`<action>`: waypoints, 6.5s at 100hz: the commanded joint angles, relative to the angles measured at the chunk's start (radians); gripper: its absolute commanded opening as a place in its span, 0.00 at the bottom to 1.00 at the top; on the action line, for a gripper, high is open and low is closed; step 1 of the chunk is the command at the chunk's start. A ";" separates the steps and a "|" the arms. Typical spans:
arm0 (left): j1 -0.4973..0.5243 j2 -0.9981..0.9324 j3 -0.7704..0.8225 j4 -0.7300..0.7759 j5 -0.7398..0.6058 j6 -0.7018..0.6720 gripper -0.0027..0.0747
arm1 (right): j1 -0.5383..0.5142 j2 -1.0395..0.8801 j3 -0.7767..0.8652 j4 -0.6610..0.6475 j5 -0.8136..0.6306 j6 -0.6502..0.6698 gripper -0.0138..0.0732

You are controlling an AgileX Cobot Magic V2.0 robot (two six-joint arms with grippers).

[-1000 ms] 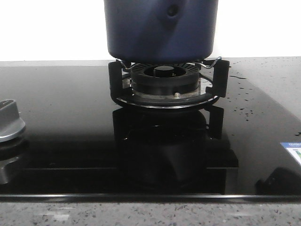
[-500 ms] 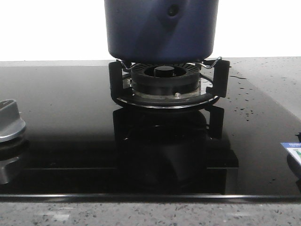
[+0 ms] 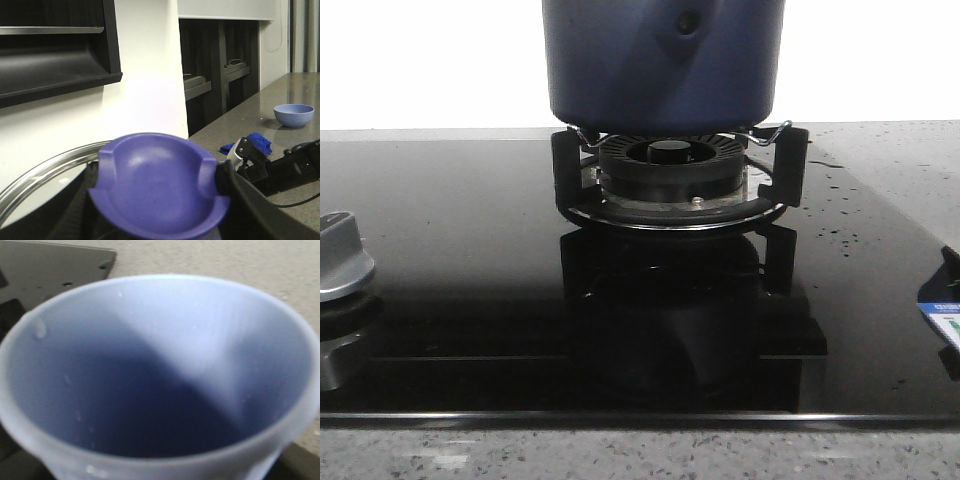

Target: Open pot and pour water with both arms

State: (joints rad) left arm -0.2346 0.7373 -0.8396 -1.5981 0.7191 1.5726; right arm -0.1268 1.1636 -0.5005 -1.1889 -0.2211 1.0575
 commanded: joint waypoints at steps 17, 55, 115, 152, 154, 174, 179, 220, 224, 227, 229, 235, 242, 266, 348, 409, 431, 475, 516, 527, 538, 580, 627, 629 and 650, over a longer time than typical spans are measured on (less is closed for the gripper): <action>-0.010 -0.003 -0.033 -0.074 0.028 -0.009 0.37 | -0.008 -0.010 -0.025 0.010 -0.063 0.000 0.83; -0.010 0.024 -0.033 -0.074 0.027 -0.009 0.37 | -0.008 -0.201 -0.025 0.010 -0.070 0.009 0.91; -0.133 0.506 -0.333 -0.077 0.000 0.009 0.37 | 0.000 -0.506 -0.025 0.010 -0.112 0.081 0.74; -0.165 0.818 -0.580 -0.075 0.035 0.011 0.37 | 0.000 -0.533 -0.020 -0.014 -0.167 0.125 0.08; -0.165 0.828 -0.587 -0.077 0.035 0.011 0.37 | 0.000 -0.533 -0.020 -0.017 -0.169 0.125 0.08; -0.165 0.894 -0.597 -0.070 0.037 0.011 0.37 | 0.000 -0.533 -0.020 -0.028 -0.170 0.125 0.08; -0.165 0.906 -0.597 -0.069 0.044 0.011 0.37 | 0.000 -0.533 -0.020 -0.028 -0.170 0.125 0.08; -0.165 0.940 -0.597 -0.046 0.125 0.011 0.37 | 0.000 -0.533 -0.020 -0.033 -0.160 0.125 0.08; -0.165 0.938 -0.597 -0.046 0.130 0.011 0.37 | 0.000 -0.533 -0.020 -0.035 -0.158 0.125 0.08; -0.165 0.936 -0.597 -0.041 0.132 0.011 0.37 | 0.000 -0.533 -0.020 -0.035 -0.156 0.125 0.08; -0.165 0.935 -0.597 -0.041 0.132 0.011 0.37 | 0.000 -0.533 -0.020 -0.035 -0.154 0.125 0.08; -0.165 0.935 -0.597 -0.034 0.132 0.011 0.38 | 0.000 -0.533 -0.020 -0.035 -0.154 0.125 0.08; -0.165 0.935 -0.597 -0.015 0.132 -0.001 0.41 | 0.000 -0.533 -0.020 -0.035 -0.154 0.125 0.08; -0.169 0.930 -0.597 0.031 0.132 -0.009 0.69 | 0.000 -0.533 -0.020 -0.035 -0.150 0.125 0.08; 0.022 0.110 -0.249 0.249 -0.171 -0.247 0.18 | 0.016 -0.533 -0.020 -0.066 -0.092 0.125 0.08; 0.022 -0.504 0.305 0.531 -0.433 -0.683 0.01 | 0.217 -0.645 -0.011 -0.147 -0.149 0.114 0.09; 0.022 -0.583 0.392 0.528 -0.460 -0.683 0.01 | 0.217 -0.836 0.095 -0.147 -0.143 0.176 0.09; 0.022 -0.584 0.469 0.510 -0.489 -0.683 0.01 | 0.217 -0.960 0.171 -0.147 -0.136 0.176 0.09; 0.022 -0.584 0.469 0.510 -0.489 -0.683 0.01 | 0.217 -0.960 0.171 -0.147 -0.136 0.176 0.09; 0.022 -0.584 0.469 0.510 -0.489 -0.683 0.01 | 0.217 -0.960 0.171 -0.147 -0.136 0.176 0.09; 0.022 -0.584 0.469 0.510 -0.489 -0.683 0.01 | 0.217 -0.960 0.171 -0.147 -0.136 0.176 0.09; 0.037 -0.584 0.556 1.111 -0.593 -1.008 0.01 | 0.217 -0.960 0.171 -0.147 -0.136 0.176 0.09; 0.148 -0.717 0.855 1.430 -0.685 -1.336 0.01 | 0.217 -0.960 0.171 -0.147 -0.136 0.176 0.09; 0.153 -0.727 0.864 1.431 -0.685 -1.337 0.01 | 0.217 -0.960 0.171 -0.147 -0.136 0.176 0.09; 0.224 -0.772 0.887 1.438 -0.593 -1.343 0.01 | 0.217 -0.960 0.171 -0.147 -0.134 0.176 0.09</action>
State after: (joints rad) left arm -0.0406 -0.0030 0.0016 -0.1604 0.1575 0.2439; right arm 0.0905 0.1946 -0.3061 -1.3544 -0.3525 1.2332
